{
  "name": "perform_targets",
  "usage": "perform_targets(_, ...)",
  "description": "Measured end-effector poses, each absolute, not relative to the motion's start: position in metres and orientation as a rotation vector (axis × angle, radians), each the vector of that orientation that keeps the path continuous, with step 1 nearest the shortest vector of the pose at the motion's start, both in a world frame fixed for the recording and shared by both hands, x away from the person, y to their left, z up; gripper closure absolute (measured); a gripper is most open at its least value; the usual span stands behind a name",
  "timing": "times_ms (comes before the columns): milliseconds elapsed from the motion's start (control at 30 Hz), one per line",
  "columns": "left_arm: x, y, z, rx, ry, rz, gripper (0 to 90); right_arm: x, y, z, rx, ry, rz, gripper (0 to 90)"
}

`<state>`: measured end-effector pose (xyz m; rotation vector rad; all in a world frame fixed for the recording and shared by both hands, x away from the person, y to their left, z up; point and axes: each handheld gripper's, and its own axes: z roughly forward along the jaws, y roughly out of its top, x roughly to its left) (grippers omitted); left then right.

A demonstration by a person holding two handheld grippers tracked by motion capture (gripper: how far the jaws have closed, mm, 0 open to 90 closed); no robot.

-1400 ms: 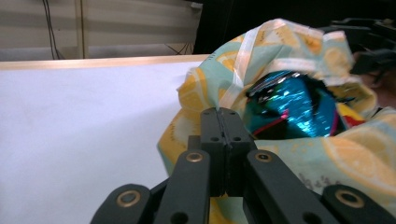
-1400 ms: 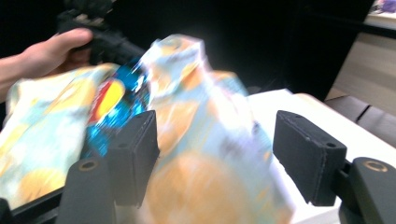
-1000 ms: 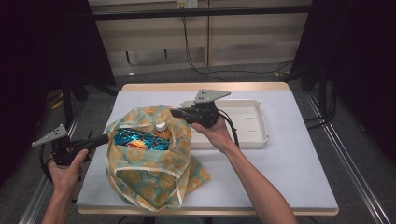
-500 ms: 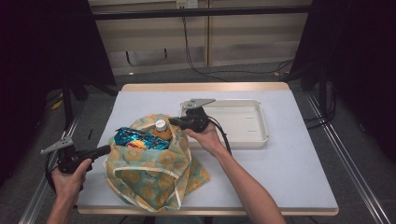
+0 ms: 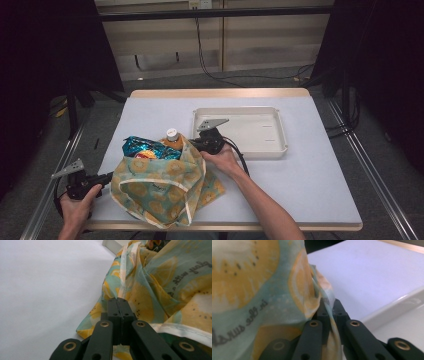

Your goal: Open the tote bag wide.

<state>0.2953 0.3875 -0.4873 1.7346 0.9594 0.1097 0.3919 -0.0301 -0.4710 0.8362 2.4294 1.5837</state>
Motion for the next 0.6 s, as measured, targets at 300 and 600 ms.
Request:
perform_targets(300, 0.284, 0.389, -0.47, 1.712, 0.945, 0.143, 75.2, 0.385, -0.05, -0.447, 0.828, 2.344, 1.591, 52.6)
perform_targets(600, 0.263, 0.389, -0.433, 1.678, 0.87, 0.237, 64.7, 0.349, -0.068, -0.406, 0.746, 2.277, 1.672, 46.1)
